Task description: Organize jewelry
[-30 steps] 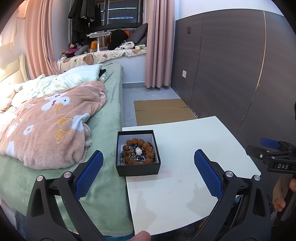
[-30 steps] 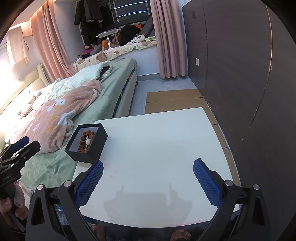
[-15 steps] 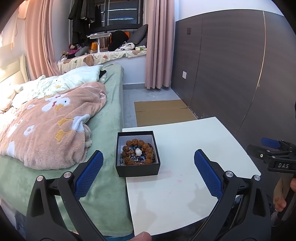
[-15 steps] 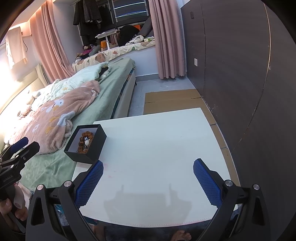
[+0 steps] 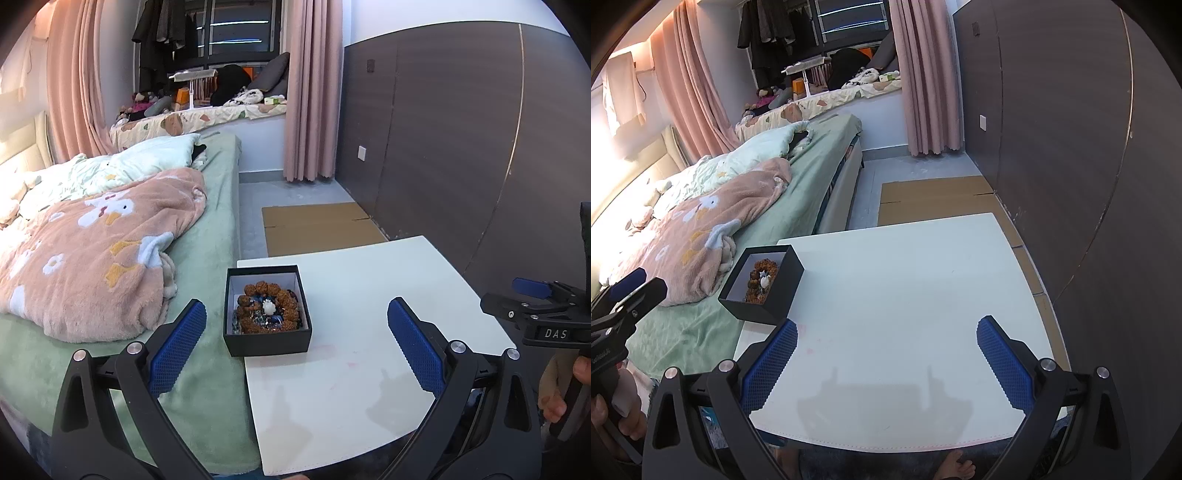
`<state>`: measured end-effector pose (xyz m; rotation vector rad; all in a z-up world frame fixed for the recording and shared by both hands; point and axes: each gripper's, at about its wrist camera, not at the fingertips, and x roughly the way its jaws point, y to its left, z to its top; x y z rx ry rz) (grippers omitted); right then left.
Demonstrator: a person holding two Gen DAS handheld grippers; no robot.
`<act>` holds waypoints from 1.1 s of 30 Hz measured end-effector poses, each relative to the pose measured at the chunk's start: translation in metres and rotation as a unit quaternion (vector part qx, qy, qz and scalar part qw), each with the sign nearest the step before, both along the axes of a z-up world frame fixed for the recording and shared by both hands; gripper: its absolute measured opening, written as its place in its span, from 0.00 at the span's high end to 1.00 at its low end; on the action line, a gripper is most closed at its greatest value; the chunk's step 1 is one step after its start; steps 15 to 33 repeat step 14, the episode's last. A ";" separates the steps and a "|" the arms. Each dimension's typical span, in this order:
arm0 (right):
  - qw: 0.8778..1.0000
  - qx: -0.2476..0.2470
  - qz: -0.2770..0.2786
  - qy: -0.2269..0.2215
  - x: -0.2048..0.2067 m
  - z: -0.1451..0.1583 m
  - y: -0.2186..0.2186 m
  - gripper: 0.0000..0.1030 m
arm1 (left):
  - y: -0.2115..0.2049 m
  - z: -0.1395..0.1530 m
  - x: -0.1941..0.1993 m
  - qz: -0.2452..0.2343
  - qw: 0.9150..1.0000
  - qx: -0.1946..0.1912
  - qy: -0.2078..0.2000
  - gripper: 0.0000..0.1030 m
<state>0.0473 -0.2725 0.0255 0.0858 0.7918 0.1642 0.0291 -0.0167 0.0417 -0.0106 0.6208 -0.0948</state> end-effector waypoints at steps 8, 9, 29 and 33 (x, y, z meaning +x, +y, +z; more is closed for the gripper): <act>1.000 0.000 -0.001 0.005 0.004 -0.003 0.002 0.07 | 0.000 -0.001 0.003 0.004 1.000 0.001 0.005 0.05; 1.000 0.001 -0.001 0.005 0.005 -0.004 0.002 0.07 | 0.001 -0.002 0.003 0.005 1.000 -0.001 0.007 0.05; 0.998 0.013 -0.061 0.003 0.020 -0.013 -0.005 0.07 | 0.003 -0.010 0.011 0.012 1.000 0.014 0.013 0.05; 0.998 0.013 -0.061 0.003 0.020 -0.013 -0.005 0.07 | 0.003 -0.010 0.011 0.012 1.000 0.014 0.013 0.05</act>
